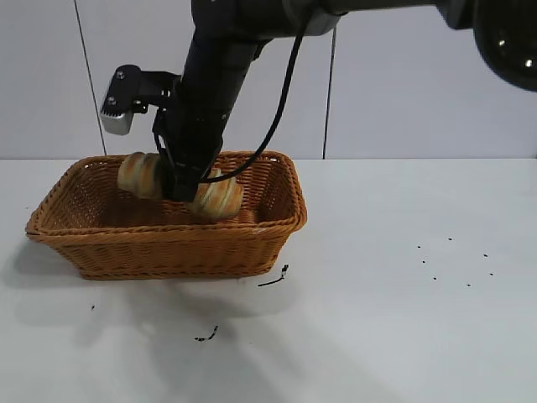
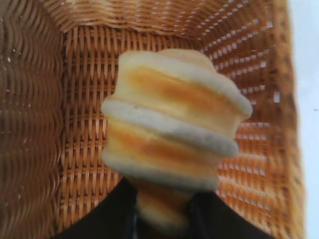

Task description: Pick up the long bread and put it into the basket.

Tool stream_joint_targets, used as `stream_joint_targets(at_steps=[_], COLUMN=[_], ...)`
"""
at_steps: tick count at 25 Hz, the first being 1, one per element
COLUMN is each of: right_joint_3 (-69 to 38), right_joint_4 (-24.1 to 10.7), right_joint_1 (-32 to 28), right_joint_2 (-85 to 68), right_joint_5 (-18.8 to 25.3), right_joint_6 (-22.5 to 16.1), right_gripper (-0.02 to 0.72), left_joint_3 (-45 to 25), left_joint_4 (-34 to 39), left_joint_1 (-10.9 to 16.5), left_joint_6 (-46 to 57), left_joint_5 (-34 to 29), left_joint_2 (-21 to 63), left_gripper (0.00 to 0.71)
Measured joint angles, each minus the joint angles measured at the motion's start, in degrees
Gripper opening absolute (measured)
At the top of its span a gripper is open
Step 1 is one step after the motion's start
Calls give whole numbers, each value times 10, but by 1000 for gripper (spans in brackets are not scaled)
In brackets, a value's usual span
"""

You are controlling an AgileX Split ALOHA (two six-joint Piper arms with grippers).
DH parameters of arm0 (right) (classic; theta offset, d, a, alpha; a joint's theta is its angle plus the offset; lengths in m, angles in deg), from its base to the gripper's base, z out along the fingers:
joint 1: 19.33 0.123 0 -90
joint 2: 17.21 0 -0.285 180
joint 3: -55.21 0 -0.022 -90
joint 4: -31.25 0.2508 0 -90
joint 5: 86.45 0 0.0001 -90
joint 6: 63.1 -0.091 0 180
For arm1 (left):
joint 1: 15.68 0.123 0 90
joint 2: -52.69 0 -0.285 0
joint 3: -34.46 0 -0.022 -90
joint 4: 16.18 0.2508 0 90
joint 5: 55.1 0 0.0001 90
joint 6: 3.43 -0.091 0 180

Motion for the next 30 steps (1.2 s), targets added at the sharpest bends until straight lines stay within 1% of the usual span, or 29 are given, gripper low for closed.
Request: stream_joint_targets(at_steps=[1, 3, 5, 6, 8, 12, 14, 15, 16, 18, 20, 23, 25, 27, 30], right_joint_3=[0, 0, 0, 0, 0, 0, 0, 0, 0, 0, 0, 2, 2, 2, 2], right_joint_4=[2, 4, 5, 6, 6, 8, 14, 18, 20, 20, 20, 14, 2, -18, -61], right_joint_1=[-1, -4, -5, -5, -6, -6, -9, -12, -15, -21, -26, -33, -35, -40, -57], right_joint_2=[0, 0, 0, 0, -2, -15, -26, -34, -44, -66, -92, -121, -132, -133, -132], right_joint_5=[-1, -1, -3, -4, -4, -5, -3, 0, 6, 14, 22, 46, 65, 78, 86], right_joint_6=[0, -4, -14, -17, -19, -23, -38, -57, -86, -161, -257, -377, -447, -514, -587], right_gripper=[299, 466, 578, 609, 636, 651, 651, 651, 651, 651, 651, 651, 651, 651, 651], left_joint_3=[0, 0, 0, 0, 0, 0, 0, 0, 0, 0, 0, 0, 0, 0, 0], left_joint_4=[0, 0, 0, 0, 0, 0, 0, 0, 0, 0, 0, 0, 0, 0, 0], left_joint_1=[0, 0, 0, 0, 0, 0, 0, 0, 0, 0, 0, 0, 0, 0, 0], left_joint_6=[0, 0, 0, 0, 0, 0, 0, 0, 0, 0, 0, 0, 0, 0, 0], left_joint_5=[0, 0, 0, 0, 0, 0, 0, 0, 0, 0, 0, 0, 0, 0, 0], left_joint_2=[0, 0, 0, 0, 0, 0, 0, 0, 0, 0, 0, 0, 0, 0, 0], left_gripper=[696, 696, 696, 696, 696, 696, 696, 696, 696, 696, 696, 696, 696, 696, 696])
